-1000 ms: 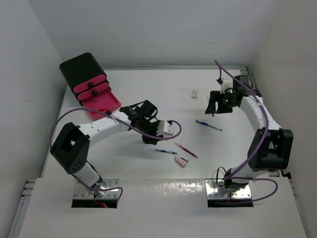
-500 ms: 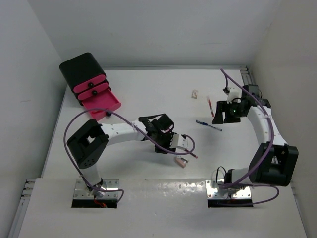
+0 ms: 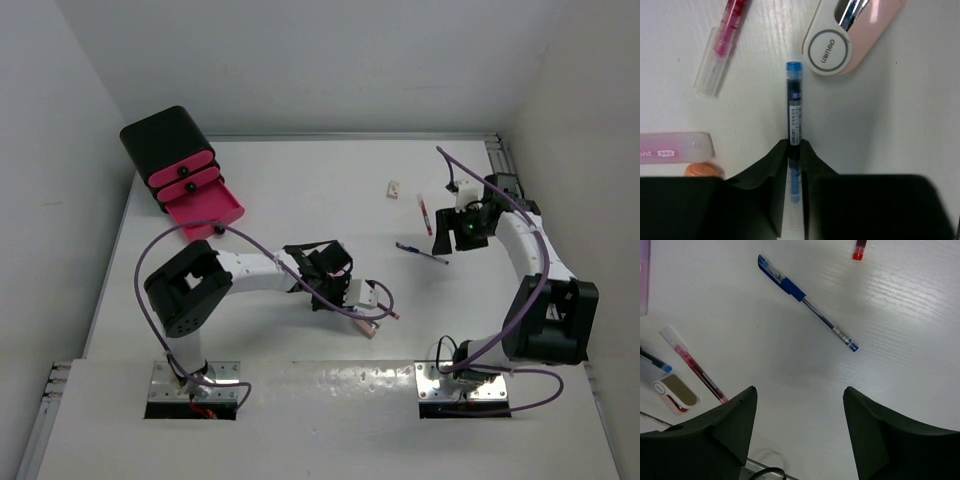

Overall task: Sort the stationery into containers
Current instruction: Grab a piece of stationery with the left arm, then place the stationery into the container

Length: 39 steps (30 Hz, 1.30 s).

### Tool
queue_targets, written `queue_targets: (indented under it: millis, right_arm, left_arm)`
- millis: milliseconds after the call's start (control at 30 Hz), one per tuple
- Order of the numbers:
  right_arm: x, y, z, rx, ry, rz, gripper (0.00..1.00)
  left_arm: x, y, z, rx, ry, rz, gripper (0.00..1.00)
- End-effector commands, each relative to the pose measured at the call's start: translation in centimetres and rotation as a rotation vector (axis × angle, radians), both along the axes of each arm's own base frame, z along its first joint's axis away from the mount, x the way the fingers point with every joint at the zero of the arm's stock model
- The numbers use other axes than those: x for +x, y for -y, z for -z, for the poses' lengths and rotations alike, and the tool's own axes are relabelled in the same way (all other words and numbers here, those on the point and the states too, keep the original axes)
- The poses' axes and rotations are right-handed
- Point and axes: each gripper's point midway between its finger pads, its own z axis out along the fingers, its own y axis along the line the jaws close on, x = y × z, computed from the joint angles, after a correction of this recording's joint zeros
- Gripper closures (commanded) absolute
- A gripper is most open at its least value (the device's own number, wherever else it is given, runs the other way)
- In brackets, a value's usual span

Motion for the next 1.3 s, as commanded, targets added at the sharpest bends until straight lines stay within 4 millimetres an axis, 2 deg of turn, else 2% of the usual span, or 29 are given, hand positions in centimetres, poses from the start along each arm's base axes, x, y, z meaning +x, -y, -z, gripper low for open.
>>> queue_targets:
  millis: [0,67,167,267,300,333,367,500,600,633,667,700,800,867,933,967,1067,1167,1200,1267]
  right_arm:
    - [0.8,0.1,0.7,-0.022,0.040,-0.073,0.31]
    - [0.8,0.1,1.7,-0.032,0.042,-0.145,0.30]
    - [1.8,-0.1,2.2,-0.029,0.070,-0.228,0.30]
    - [3.1,-0.2,2.7,-0.026,0.089,-0.291,0.30]
    - [3.3,-0.2,2.9,-0.024,0.091,-0.309,0.30]
    - [3.7,-0.3,3.1,-0.024,0.088,-0.326,0.30]
    - [3.7,-0.3,3.4,-0.033,0.089,-0.370,0.30]
    - [3.4,-0.3,4.8,-0.074,0.099,-0.520,0.32]
    - [3.5,-0.3,6.0,-0.097,0.098,-0.567,0.35]
    - [3.6,-0.2,6.4,-0.099,0.093,-0.573,0.37]
    - [3.7,-0.2,6.6,-0.100,0.093,-0.586,0.39]
    - [3.8,0.0,6.8,-0.110,0.097,-0.609,0.40]
    - [3.8,0.3,7.9,-0.136,0.089,-0.657,0.45]
    - [3.8,0.6,8.6,-0.157,0.094,-0.687,0.48]
    - [3.6,1.0,9.3,-0.175,0.079,-0.702,0.53]
    - [3.7,1.1,9.5,-0.186,0.082,-0.713,0.55]
    - [3.9,1.7,10.3,-0.216,0.061,-0.711,0.60]
    - [4.0,2.1,10.5,-0.235,0.058,-0.721,0.67]
    - [3.9,2.1,10.6,-0.236,0.057,-0.725,0.70]
    - [3.6,2.1,10.7,-0.231,0.049,-0.742,0.76]
  left_arm:
    - [-0.6,-0.8,0.9,0.026,0.007,-0.005,0.84]
    - [-0.9,-1.2,0.6,0.028,-0.001,-0.004,0.93]
    - [-0.8,-1.6,-0.8,0.006,-0.002,-0.027,1.00]
    - [0.8,-2.0,-3.9,-0.040,-0.012,-0.100,1.00]
    - [2.3,-2.0,-6.1,-0.083,0.015,-0.130,1.00]
    - [2.5,-2.4,-7.1,-0.091,0.002,-0.138,1.00]
    - [3.0,-2.5,-8.9,-0.126,0.021,-0.151,1.00]
    - [7.1,-4.9,-15.0,-0.214,0.045,-0.278,1.00]
    - [10.2,-7.5,-18.1,-0.250,0.024,-0.388,1.00]
    - [10.9,-8.0,-18.4,-0.252,0.010,-0.415,1.00]
    - [12.0,-9.7,-18.7,-0.256,-0.010,-0.470,1.00]
    - [12.8,-10.3,-19.5,-0.273,-0.013,-0.509,1.00]
    - [15.3,-13.9,-19.6,-0.284,-0.034,-0.653,1.00]
    - [16.0,-15.2,-19.3,-0.287,-0.054,-0.717,1.00]
    - [17.1,-17.5,-18.8,-0.281,-0.050,-0.793,1.00]
    - [17.4,-18.2,-18.2,-0.270,-0.057,-0.821,1.00]
    - [19.2,-22.5,-16.8,-0.231,-0.035,-0.951,1.00]
    - [20.2,-25.1,-15.1,-0.182,-0.028,-1.023,1.00]
    - [20.9,-26.8,-14.7,-0.163,0.002,-1.064,1.00]
    - [21.2,-28.4,-13.5,-0.121,0.031,-1.067,1.00]
